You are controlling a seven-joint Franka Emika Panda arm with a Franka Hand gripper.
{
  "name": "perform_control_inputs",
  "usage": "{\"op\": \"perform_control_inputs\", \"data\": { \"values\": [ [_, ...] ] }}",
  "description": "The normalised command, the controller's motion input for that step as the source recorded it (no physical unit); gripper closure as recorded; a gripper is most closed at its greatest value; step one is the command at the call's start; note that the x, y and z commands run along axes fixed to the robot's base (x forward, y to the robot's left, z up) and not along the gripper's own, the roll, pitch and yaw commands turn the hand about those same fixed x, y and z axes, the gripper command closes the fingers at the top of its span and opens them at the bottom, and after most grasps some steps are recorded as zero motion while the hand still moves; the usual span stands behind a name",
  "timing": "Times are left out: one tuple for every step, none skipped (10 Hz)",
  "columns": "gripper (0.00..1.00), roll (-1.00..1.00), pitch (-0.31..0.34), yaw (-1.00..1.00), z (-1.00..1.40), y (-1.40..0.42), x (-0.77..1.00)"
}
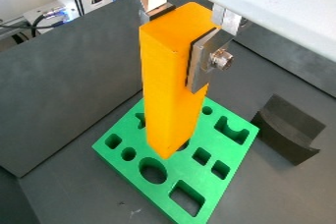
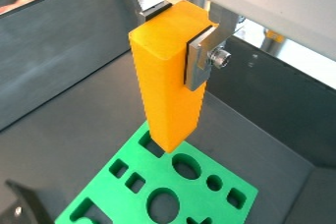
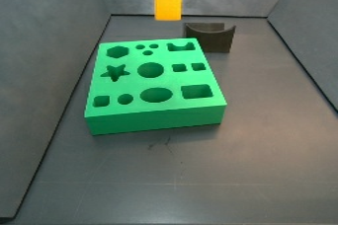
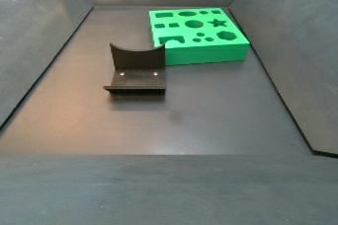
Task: Insert the rectangle object.
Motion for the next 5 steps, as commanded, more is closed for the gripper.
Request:
{"op": "perform_control_inputs", "data": {
  "values": [
    [1.0,-0.02,-0.014,-1.0,-0.01,-0.04,0.0],
    [1.0,0.0,-0.004,-1.0,-0.07,-0.05,0.0],
    [1.0,0.0,-0.006,-0.95,-0.17,-0.05,0.08],
    [1.0,0.03,-0.009,-0.8,-0.27,-0.09,0.26],
    [1.0,0.05,-0.02,-0.84,-0.33,-0.08,0.21]
  ]
}}
